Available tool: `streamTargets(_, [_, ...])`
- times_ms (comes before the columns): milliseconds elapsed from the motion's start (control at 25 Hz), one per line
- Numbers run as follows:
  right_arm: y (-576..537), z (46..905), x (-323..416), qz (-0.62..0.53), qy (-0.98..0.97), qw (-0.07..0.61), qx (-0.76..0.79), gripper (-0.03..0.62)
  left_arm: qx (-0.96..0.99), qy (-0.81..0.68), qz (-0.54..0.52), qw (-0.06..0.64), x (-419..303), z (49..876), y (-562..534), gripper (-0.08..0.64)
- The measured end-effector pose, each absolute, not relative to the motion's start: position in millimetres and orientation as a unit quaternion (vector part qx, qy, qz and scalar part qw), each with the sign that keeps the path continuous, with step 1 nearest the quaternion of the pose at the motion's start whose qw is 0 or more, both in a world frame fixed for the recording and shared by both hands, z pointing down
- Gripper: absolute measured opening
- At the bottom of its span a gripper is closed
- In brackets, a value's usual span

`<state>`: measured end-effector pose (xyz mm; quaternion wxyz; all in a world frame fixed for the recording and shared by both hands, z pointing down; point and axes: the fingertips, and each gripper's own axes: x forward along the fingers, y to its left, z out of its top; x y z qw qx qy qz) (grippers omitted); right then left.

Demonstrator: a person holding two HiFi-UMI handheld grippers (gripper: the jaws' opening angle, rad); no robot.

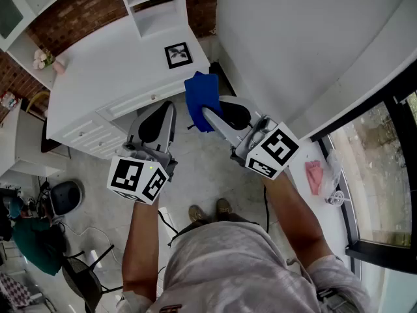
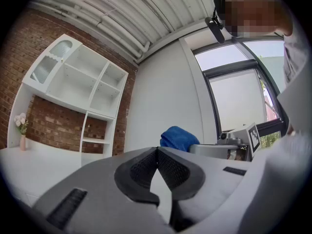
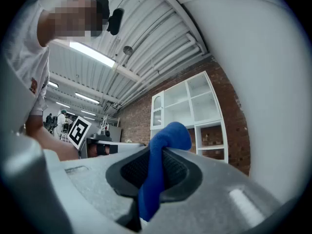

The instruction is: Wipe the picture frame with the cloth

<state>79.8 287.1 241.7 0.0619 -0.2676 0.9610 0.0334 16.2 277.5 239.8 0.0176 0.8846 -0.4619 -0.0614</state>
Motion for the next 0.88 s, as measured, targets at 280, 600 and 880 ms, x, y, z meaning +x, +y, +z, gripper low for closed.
streamTargets(280, [284.7,244.5,80.5,0.037,0.96,0.056,-0.272,0.046,0.884,-0.462,-0.064,0.019,13.7,246.4,274.2,0.0])
streamTargets(600, [281.1,245.0,84.2,0.036,0.962,0.059,-0.264,0.046,0.88,-0.471,-0.064,0.015,12.3,249.4,269.4,0.0])
streamTargets(880, [263.7,249.8,112.2,0.029,0.963,0.065,-0.259,0.046,0.872,-0.487,-0.054,0.011,28.4,253.7,252.3,0.0])
